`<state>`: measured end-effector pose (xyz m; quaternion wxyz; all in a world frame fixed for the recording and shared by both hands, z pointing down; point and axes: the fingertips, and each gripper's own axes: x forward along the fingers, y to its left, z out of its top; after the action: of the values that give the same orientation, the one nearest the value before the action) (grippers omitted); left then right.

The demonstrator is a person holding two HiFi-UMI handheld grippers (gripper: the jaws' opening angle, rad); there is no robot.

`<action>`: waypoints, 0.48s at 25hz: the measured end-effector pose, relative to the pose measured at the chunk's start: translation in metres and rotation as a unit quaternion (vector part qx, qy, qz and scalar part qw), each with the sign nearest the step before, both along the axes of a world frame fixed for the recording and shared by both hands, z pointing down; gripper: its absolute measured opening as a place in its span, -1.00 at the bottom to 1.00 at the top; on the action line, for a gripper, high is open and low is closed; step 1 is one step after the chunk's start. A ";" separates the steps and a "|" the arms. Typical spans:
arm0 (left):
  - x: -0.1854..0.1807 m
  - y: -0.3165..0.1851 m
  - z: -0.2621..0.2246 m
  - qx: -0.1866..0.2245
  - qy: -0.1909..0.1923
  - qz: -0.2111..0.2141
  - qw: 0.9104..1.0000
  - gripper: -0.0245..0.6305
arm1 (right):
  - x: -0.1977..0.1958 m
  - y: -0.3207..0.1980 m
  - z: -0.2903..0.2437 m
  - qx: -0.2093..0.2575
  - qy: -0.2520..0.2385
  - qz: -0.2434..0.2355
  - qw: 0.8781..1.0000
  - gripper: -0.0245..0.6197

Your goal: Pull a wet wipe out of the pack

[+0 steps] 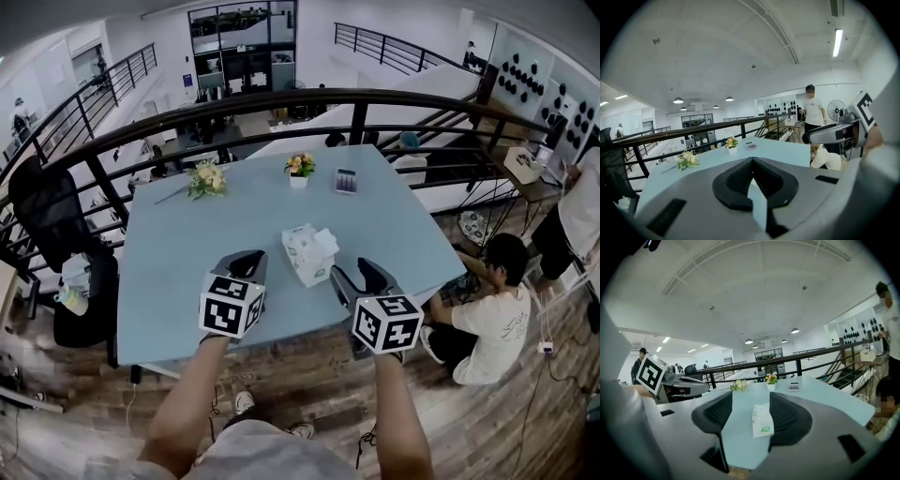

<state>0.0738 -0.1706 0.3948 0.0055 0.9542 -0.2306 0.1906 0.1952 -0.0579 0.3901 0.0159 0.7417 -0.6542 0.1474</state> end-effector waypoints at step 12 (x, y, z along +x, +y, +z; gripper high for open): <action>0.015 -0.035 0.001 0.006 0.005 -0.013 1.000 -0.94 | 0.014 -0.037 0.003 -0.001 0.006 -0.017 1.000 -0.20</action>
<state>0.0886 -0.2058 0.3953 0.0040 0.9521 -0.2440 0.1842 0.2089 -0.0954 0.3927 0.0232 0.7315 -0.6661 0.1438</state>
